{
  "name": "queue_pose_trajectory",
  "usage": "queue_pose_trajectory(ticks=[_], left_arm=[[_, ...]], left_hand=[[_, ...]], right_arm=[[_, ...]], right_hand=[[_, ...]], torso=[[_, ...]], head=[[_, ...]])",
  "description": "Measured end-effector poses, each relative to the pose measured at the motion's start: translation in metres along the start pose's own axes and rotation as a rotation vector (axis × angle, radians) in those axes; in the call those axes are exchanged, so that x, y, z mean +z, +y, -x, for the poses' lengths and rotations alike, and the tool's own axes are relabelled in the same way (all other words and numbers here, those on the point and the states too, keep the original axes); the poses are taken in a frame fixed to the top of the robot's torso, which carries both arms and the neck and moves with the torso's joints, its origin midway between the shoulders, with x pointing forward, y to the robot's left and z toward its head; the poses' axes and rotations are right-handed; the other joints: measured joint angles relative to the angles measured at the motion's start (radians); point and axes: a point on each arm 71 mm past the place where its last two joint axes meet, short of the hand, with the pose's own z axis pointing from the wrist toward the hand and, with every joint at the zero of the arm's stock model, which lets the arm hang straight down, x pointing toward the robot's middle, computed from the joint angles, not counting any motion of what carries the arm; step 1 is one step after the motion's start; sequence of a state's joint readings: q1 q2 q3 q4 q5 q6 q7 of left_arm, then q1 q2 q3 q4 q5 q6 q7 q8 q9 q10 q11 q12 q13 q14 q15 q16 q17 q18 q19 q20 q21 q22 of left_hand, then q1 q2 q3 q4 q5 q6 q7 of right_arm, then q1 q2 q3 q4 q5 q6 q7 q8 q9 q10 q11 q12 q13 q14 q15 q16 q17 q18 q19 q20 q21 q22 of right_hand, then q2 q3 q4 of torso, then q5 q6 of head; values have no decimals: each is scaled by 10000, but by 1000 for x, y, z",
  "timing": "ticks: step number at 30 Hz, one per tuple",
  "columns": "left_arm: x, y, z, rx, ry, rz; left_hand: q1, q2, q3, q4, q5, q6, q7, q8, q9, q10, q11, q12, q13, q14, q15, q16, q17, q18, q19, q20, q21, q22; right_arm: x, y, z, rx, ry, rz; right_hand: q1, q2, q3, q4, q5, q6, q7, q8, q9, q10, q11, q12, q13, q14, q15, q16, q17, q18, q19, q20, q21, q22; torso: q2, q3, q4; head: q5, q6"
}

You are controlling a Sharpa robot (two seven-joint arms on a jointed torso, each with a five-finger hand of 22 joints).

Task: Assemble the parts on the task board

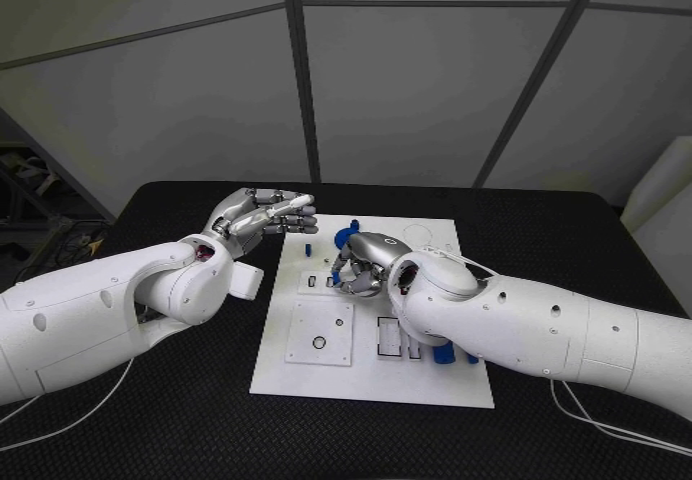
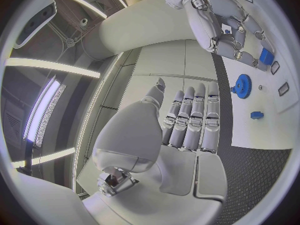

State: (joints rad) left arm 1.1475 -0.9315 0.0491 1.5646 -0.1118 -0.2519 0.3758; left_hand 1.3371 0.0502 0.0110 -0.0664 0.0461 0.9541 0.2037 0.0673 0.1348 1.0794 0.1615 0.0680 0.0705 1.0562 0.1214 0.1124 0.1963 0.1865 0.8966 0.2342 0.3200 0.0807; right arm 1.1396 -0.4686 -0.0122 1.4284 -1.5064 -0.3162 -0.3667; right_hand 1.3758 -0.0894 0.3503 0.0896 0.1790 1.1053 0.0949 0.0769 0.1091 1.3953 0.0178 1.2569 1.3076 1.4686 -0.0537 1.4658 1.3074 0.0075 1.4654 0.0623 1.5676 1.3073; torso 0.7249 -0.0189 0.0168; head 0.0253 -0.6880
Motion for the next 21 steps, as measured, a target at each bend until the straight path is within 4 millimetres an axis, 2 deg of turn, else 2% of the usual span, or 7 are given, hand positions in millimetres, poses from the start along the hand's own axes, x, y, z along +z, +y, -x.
queue_pose_trajectory(ticks=[13,21], left_arm=[[0,0,0,-7,2,6],[0,0,0,-8,-4,11]], left_hand=[[0,0,0,0,0,0,0,0,0,0,0,0,0,0,0,0,0,1,0,0,0,1],[0,0,0,0,0,0,0,0,0,0,0,0,0,0,0,0,0,0,0,0,0,1]], right_arm=[[0,0,0,-167,116,-21],[0,0,0,-278,140,-39]], right_hand=[[-184,-77,-27,27,-31,-9,1,-79,301,-38,-37,-104,0,0,0,-44,0,0,0,0,0,0],[-223,-116,-54,1,-30,-252,84,-134,408,-112,37,-230,0,0,0,-50,-1,0,0,0,-45,0]], torso=[[-4,-1,-7],[-8,-4,-4]], head=[[-11,-44],[-6,-52]])
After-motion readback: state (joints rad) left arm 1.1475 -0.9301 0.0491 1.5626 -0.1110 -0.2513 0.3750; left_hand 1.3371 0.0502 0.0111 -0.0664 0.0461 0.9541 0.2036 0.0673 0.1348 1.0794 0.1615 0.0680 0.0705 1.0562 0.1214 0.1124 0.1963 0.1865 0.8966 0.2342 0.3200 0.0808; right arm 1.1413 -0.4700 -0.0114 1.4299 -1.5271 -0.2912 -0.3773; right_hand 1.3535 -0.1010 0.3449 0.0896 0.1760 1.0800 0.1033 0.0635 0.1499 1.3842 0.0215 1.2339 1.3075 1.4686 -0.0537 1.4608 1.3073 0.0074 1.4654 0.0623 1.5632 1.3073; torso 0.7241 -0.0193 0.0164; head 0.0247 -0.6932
